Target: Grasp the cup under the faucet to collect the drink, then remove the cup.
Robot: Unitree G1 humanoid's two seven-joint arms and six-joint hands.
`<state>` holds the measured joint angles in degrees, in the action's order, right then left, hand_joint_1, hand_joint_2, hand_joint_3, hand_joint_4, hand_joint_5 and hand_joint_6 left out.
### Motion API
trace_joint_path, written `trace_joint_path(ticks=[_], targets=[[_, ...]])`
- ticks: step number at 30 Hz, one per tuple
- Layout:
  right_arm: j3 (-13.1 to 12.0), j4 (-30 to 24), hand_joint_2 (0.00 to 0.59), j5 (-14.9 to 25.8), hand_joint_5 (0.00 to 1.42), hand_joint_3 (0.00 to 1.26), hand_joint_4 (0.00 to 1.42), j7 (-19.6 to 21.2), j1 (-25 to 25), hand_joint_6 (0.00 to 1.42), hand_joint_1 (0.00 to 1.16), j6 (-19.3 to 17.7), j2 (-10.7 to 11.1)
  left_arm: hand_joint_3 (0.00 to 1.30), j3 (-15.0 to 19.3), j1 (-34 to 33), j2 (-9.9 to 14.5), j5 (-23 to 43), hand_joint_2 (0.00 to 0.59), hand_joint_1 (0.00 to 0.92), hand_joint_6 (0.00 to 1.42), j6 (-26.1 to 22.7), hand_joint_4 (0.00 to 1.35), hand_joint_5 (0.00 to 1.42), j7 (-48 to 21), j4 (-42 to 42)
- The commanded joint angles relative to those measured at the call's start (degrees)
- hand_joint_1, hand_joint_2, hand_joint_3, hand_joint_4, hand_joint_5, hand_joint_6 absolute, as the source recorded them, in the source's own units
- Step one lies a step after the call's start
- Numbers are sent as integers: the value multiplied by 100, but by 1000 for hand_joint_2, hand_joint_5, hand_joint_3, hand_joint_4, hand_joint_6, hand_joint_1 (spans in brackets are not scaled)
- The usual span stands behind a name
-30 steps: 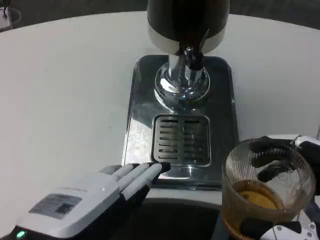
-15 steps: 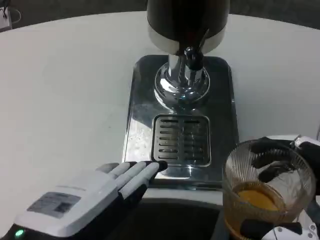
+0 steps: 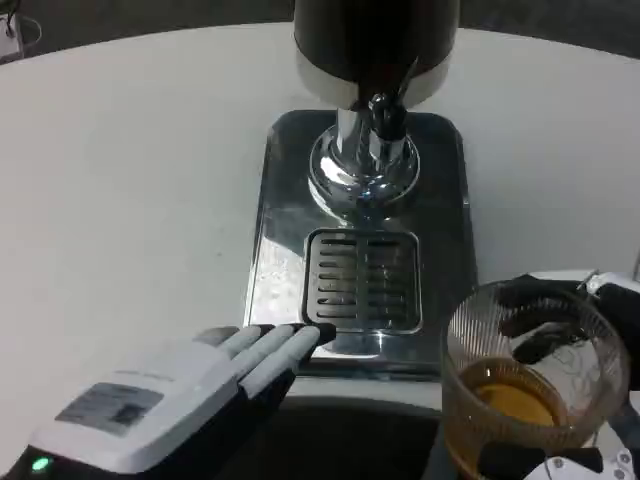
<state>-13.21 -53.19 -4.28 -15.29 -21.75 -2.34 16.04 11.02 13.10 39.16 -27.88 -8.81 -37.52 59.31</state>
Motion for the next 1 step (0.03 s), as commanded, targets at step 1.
trace_joint_path(ticks=[1], targets=[[42, -215, 154, 134, 1343, 1003, 1183, -1, 21, 1424, 995, -208, -20, 0, 44, 8, 8, -28, 31, 0, 0, -6, 0, 0, -110, 57]])
